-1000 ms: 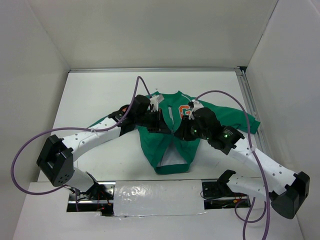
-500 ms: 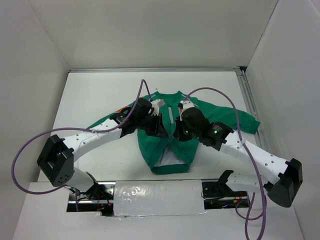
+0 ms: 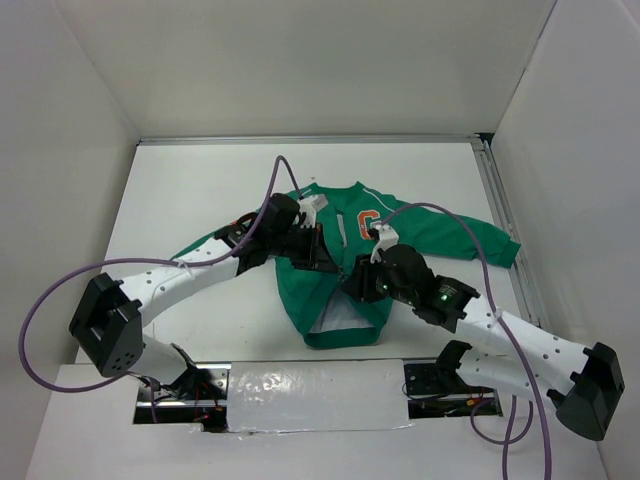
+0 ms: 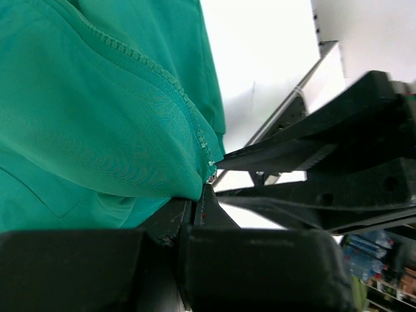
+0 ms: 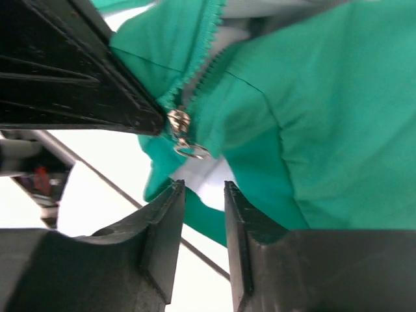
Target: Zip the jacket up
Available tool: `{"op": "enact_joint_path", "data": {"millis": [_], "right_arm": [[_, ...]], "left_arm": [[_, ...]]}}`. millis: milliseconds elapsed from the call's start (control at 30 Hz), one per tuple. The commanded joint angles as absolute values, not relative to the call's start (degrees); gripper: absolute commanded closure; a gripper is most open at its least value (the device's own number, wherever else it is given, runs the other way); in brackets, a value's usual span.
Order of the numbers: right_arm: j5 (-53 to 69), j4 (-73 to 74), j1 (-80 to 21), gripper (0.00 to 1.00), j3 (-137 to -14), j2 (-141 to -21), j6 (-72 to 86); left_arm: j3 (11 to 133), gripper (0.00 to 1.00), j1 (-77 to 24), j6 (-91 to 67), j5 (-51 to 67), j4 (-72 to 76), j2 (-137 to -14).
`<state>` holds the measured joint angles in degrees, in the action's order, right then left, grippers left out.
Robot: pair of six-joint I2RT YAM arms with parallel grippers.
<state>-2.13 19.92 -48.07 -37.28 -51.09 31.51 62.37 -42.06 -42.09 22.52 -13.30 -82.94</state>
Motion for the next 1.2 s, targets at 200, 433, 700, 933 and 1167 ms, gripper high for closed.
{"op": "enact_joint_path", "data": {"millis": [200,433,700,933,1167], "right_arm": [[5.97,4.84,-44.12,0.55,-33.67,-48.87,32.87],[10.63,2.02,-39.91,0.54,-32.43,-47.90,32.35],[17.93,0.35,-38.67,0.58,-31.20,-46.85,31.82],[19.86,0.61,-38.58,0.61,-31.90,-46.49,32.34],[16.62,3.94,-38.67,0.55,-33.13,-46.41,34.27]], "left_arm": [[62.49,1.00,-41.22,-43.33,29.44,-8.00,-80.07],[61.35,1.00,-40.34,-43.24,32.51,-5.98,-79.63],[61.17,1.00,-39.38,-44.03,33.75,-4.84,-79.54],[61.08,1.00,-39.37,-45.08,30.85,-5.19,-79.37],[61.26,1.00,-39.37,-45.70,30.06,-5.36,-79.19]]}}
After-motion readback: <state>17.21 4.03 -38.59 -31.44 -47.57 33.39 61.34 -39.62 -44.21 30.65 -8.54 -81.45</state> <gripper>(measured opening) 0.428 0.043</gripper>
